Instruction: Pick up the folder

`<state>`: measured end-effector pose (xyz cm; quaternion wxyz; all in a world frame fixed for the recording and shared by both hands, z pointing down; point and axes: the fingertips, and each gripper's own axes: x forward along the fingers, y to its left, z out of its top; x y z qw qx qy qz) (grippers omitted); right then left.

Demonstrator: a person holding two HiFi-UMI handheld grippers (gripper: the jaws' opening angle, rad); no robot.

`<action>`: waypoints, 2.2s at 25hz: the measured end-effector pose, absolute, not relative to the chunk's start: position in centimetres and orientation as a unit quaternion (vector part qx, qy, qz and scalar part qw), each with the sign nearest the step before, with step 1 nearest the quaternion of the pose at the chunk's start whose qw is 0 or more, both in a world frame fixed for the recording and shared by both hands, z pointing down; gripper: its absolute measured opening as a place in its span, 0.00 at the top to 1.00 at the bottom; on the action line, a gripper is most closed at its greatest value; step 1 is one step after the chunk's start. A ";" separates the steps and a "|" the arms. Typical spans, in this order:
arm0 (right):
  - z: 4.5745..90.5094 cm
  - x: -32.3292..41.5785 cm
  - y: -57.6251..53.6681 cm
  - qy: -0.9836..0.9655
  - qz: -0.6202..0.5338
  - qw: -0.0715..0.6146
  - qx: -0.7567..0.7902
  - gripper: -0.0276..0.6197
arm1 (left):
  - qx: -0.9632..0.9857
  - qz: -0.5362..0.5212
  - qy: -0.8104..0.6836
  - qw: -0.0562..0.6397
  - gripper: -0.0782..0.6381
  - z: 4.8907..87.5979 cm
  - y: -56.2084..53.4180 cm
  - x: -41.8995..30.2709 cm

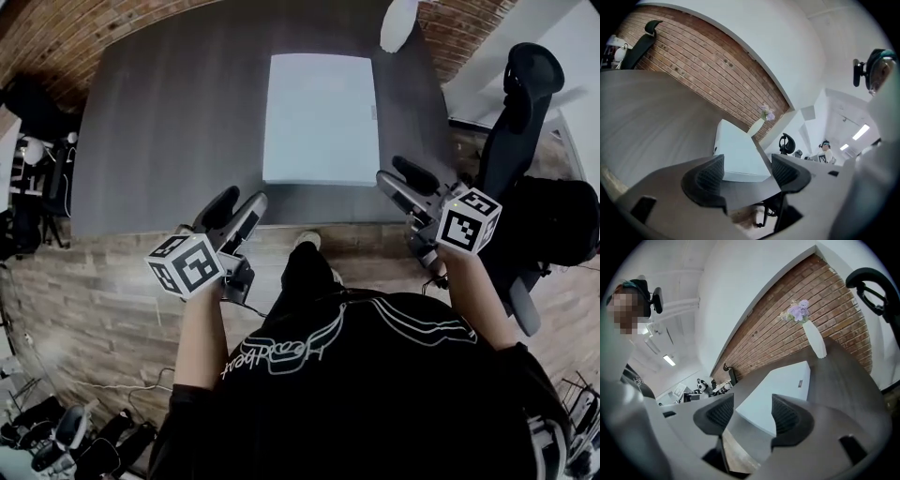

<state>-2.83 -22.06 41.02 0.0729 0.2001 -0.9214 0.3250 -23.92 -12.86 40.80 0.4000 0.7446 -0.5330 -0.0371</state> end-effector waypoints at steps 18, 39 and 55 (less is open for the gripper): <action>50.6 -3.9 -28.9 -0.870 0.382 0.136 0.281 0.62 | 0.749 0.050 -0.469 0.466 0.48 50.1 -22.9 -25.0; 53.0 -4.4 -29.0 -0.856 0.398 0.136 0.300 0.62 | 0.751 0.065 -0.424 0.502 0.51 53.0 -23.9 -24.1; 53.1 -4.3 -29.0 -0.852 0.399 0.153 0.303 0.62 | 0.761 0.086 -0.409 0.496 0.51 53.3 -23.8 -23.9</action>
